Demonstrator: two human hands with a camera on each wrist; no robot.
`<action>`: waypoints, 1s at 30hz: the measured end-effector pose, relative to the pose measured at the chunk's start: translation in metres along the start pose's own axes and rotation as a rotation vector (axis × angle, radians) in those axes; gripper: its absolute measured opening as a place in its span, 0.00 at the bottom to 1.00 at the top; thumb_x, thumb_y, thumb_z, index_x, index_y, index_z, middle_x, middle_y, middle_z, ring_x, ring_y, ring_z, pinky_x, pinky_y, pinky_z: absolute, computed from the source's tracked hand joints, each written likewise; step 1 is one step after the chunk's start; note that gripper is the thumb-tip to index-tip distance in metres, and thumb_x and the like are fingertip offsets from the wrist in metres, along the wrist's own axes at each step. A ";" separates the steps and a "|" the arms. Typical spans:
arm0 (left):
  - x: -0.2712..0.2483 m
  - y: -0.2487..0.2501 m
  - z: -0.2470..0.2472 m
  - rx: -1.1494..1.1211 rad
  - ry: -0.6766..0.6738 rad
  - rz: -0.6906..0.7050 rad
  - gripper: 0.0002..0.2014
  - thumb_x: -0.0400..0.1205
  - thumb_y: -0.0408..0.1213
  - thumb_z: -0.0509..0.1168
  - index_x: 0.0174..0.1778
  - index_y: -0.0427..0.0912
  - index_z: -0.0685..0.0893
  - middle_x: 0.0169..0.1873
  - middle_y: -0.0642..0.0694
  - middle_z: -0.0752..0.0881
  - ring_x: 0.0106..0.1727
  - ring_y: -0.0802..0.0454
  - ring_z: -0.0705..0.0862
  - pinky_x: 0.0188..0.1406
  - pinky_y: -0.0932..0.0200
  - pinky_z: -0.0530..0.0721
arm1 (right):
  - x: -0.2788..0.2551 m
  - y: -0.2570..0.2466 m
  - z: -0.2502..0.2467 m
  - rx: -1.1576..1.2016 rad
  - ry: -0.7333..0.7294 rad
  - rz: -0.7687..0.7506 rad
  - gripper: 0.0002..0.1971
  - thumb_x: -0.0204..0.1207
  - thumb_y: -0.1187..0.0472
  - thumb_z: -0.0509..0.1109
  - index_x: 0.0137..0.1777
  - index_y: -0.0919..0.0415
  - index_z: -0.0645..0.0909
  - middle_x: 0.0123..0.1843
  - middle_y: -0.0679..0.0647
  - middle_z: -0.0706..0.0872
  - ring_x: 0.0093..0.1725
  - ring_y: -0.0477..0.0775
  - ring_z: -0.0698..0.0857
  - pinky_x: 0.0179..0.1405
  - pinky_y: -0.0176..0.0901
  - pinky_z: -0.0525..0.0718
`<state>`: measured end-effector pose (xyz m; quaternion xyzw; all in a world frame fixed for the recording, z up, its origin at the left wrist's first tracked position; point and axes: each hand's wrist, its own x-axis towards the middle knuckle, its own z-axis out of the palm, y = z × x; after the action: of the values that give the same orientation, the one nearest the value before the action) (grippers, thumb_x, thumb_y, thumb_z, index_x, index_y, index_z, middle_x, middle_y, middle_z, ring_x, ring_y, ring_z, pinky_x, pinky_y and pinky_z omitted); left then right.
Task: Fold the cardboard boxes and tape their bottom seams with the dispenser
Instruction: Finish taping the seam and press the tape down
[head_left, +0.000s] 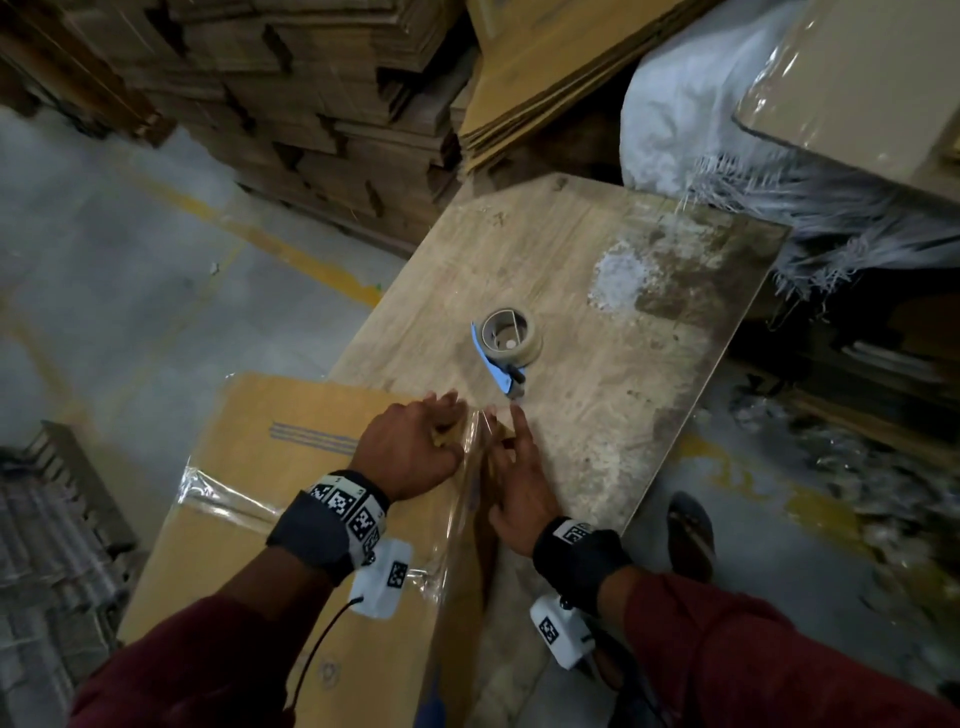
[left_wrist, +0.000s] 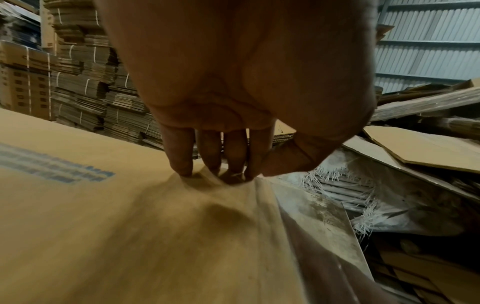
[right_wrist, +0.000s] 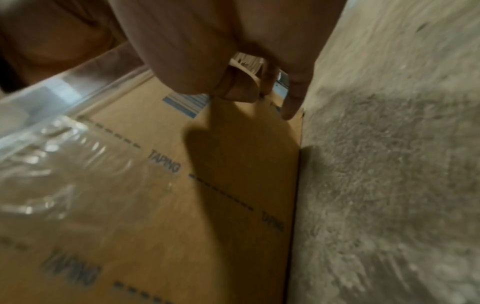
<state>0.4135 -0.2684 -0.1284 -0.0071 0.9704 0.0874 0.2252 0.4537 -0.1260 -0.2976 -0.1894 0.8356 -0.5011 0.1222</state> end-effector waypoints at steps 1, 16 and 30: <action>0.001 -0.002 0.002 -0.005 -0.001 0.003 0.38 0.68 0.51 0.60 0.78 0.54 0.82 0.80 0.56 0.77 0.82 0.51 0.75 0.73 0.52 0.80 | 0.000 -0.001 0.002 -0.029 0.015 -0.005 0.52 0.68 0.60 0.62 0.91 0.48 0.40 0.89 0.61 0.27 0.84 0.73 0.65 0.74 0.64 0.78; -0.004 0.000 0.000 -0.009 -0.035 0.056 0.40 0.68 0.56 0.57 0.82 0.54 0.79 0.85 0.56 0.70 0.87 0.52 0.66 0.76 0.52 0.75 | -0.020 0.006 -0.027 0.061 -0.015 -0.041 0.48 0.66 0.59 0.61 0.84 0.23 0.53 0.83 0.62 0.58 0.74 0.68 0.72 0.73 0.57 0.79; 0.005 -0.012 0.006 -0.049 -0.006 0.013 0.39 0.66 0.56 0.60 0.78 0.60 0.83 0.80 0.57 0.78 0.82 0.54 0.74 0.77 0.51 0.78 | 0.085 0.007 -0.072 0.632 -0.135 0.146 0.13 0.68 0.57 0.87 0.52 0.60 0.95 0.48 0.48 0.95 0.54 0.47 0.92 0.64 0.48 0.88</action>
<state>0.4124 -0.2790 -0.1374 -0.0063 0.9672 0.1129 0.2274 0.3472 -0.1029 -0.2713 -0.1146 0.6401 -0.7118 0.2655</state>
